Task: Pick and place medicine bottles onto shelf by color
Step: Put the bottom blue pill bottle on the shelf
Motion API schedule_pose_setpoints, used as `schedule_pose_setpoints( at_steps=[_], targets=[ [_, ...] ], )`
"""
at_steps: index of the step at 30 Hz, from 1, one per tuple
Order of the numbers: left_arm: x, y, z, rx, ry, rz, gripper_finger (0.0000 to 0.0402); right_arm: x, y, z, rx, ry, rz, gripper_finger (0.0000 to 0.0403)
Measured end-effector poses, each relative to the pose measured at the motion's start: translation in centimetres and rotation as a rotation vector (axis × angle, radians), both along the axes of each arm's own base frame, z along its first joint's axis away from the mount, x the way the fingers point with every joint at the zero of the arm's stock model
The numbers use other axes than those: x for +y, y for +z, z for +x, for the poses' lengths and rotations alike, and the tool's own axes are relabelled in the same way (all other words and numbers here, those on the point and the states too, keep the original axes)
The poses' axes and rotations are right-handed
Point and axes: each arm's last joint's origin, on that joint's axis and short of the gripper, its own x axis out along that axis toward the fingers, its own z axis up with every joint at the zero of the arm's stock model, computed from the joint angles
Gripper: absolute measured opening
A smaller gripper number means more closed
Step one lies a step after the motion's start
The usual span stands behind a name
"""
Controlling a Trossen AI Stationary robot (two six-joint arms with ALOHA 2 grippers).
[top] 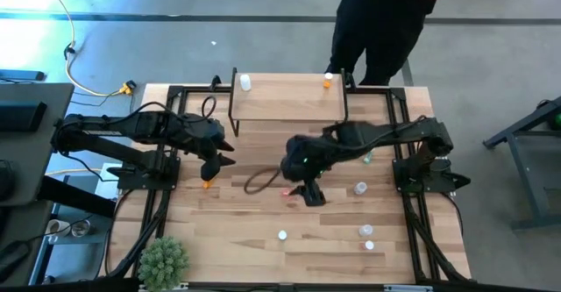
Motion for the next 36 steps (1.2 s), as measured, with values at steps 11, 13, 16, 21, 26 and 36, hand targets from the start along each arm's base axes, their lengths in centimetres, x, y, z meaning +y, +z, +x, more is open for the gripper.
schedule_pose_setpoints(
  at_steps=[11,13,16,21,26,36],
  targets=[
    [-0.9,-1.3,-1.5,0.191,0.182,0.058,0.0216,2.6,-4.4,3.0,0.010,0.254,-0.098,0.0220],
    [-1.1,-1.3,-1.5,0.188,0.200,0.060,0.0216,2.9,-5.0,3.4,0.012,0.284,-0.098,0.0220],
    [-1.4,-1.3,-1.5,0.181,0.217,0.064,0.0216,3.2,-5.8,3.9,0.019,0.323,-0.098,0.0220],
    [-1.5,-1.2,-1.5,0.173,0.243,0.089,0.0216,3.8,-7.1,4.6,0.027,0.367,-0.078,0.0220],
    [-1.4,-1.2,-1.5,0.170,0.265,0.114,0.0216,4.6,-8.4,5.1,0.028,0.435,-0.098,0.0220],
    [-1.4,-1.2,-1.5,0.172,0.277,0.104,0.0216,7.5,-11.7,6.1,0.040,0.538,-0.126,0.0220]
  ],
)
